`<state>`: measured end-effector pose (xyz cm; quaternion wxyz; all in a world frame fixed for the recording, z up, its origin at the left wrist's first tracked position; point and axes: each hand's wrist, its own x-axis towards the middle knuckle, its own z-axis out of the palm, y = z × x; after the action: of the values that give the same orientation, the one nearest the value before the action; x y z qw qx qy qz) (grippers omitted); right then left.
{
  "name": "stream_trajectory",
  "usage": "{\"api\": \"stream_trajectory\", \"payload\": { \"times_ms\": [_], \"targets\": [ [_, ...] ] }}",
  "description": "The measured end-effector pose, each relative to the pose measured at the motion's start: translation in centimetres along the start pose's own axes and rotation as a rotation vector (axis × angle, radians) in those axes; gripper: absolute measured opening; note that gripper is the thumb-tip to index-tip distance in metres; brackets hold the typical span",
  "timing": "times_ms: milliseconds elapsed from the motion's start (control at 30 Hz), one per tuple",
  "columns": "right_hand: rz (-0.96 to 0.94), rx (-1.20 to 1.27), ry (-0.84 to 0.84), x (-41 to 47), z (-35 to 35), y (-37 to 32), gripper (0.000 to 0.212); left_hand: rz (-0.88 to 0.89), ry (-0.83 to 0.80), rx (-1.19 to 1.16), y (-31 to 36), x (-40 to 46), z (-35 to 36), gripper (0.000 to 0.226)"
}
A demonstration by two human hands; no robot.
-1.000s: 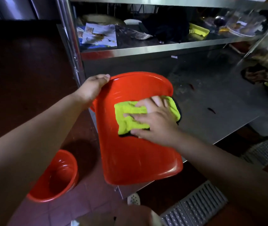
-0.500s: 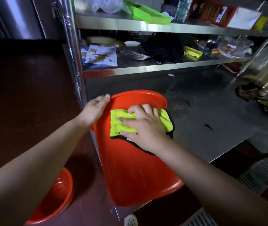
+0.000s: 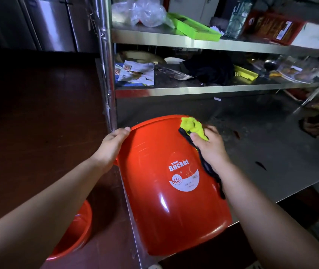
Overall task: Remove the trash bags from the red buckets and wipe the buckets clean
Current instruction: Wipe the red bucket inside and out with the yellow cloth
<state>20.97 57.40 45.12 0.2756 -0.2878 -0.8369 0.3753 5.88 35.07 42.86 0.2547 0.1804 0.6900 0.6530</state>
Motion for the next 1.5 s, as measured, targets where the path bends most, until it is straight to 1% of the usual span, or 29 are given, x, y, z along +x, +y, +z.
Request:
{"api": "stream_trajectory", "payload": {
  "times_ms": [67, 100, 200, 267, 333, 400, 433, 533, 600, 700, 767, 867, 933, 967, 1033, 1067, 1133, 1167, 1200, 1267, 1333, 1400, 1500],
  "targets": [
    [0.026, -0.016, 0.018, -0.1, 0.3, -0.4, 0.023, -0.016, -0.025, 0.028, 0.3, 0.1, -0.4, 0.030],
    [0.003, -0.072, 0.026, -0.1, 0.6, -0.8, 0.027, -0.011, -0.054, 0.060, 0.6, 0.2, -0.7, 0.028],
    [-0.080, -0.367, -0.003, -1.1, 1.4, -2.8, 0.041, 0.044, -0.116, 0.188, 1.6, 0.6, -0.8, 0.023],
    [-0.135, -0.568, -0.012, -2.2, 2.3, -4.2, 0.047, 0.079, -0.138, 0.213, 2.6, 0.5, -0.2, 0.022],
    [-0.238, -0.698, 0.040, -3.9, 3.6, -5.8, 0.052, 0.115, -0.140, 0.236, 3.7, 0.9, 0.5, 0.022],
    [-0.348, -0.774, 0.095, -5.6, 5.2, -7.0, 0.055, 0.159, -0.140, 0.313, 4.9, 1.5, 1.1, 0.024],
    [-0.410, -0.802, 0.092, -6.5, 6.0, -7.4, 0.056, 0.170, -0.152, 0.339, 5.3, 1.7, 1.2, 0.025],
    [-0.630, -0.877, 0.001, -8.4, 7.6, -8.0, 0.060, 0.172, -0.188, 0.373, 5.2, 2.5, 0.7, 0.029],
    [-0.684, -0.853, -0.021, -8.0, 7.6, -8.0, 0.057, 0.179, -0.174, 0.391, 4.8, 2.6, 0.3, 0.029],
    [-0.651, -0.766, -0.024, -6.4, 6.6, -7.1, 0.049, 0.192, -0.167, 0.392, 4.1, 2.1, 0.4, 0.040],
    [-0.572, -0.656, -0.034, -4.9, 5.2, -5.9, 0.047, 0.200, -0.167, 0.356, 3.8, 1.5, 0.6, 0.040],
    [-0.318, -0.389, -0.069, -2.0, 3.6, -3.2, 0.050, 0.183, -0.147, 0.275, 3.4, 0.8, 0.2, 0.035],
    [-0.164, -0.169, -0.086, -0.1, 3.0, -2.0, 0.051, 0.185, -0.159, 0.266, 3.1, 0.5, -0.1, 0.042],
    [-0.100, -0.097, -0.077, 0.6, 2.8, -1.6, 0.048, 0.178, -0.162, 0.265, 3.0, 0.4, -0.3, 0.048],
    [0.002, -0.038, -0.081, 1.5, 2.3, -1.0, 0.035, 0.148, -0.149, 0.228, 2.9, 0.3, -0.3, 0.053],
    [0.038, -0.023, -0.094, 1.8, 2.2, -0.7, 0.029, 0.132, -0.145, 0.199, 3.0, 0.3, -0.1, 0.050],
    [0.078, -0.022, -0.092, 2.1, 2.1, -0.8, 0.030, 0.098, -0.151, 0.153, 3.1, 0.4, 0.4, 0.038],
    [0.076, -0.064, -0.084, 2.0, 2.2, -1.1, 0.034, 0.084, -0.155, 0.140, 3.4, 0.5, 0.6, 0.033],
    [0.063, -0.157, -0.077, 1.7, 2.4, -1.6, 0.039, 0.073, -0.165, 0.136, 3.5, 0.5, 0.8, 0.029],
    [0.002, -0.431, -0.074, 0.2, 2.9, -3.0, 0.044, 0.061, -0.185, 0.131, 3.7, 0.7, 1.1, 0.027],
    [-0.155, -0.649, -0.011, -2.3, 3.4, -4.7, 0.044, 0.054, -0.200, 0.132, 4.0, 1.0, 1.5, 0.027],
    [-0.327, -0.776, 0.049, -5.2, 4.3, -6.2, 0.050, 0.067, -0.202, 0.164, 4.4, 1.5, 2.4, 0.028],
    [-0.532, -0.929, -0.005, -9.2, 6.4, -6.0, 0.060, 0.092, -0.197, 0.210, 5.0, 2.2, 3.5, 0.028]
  ]
}}
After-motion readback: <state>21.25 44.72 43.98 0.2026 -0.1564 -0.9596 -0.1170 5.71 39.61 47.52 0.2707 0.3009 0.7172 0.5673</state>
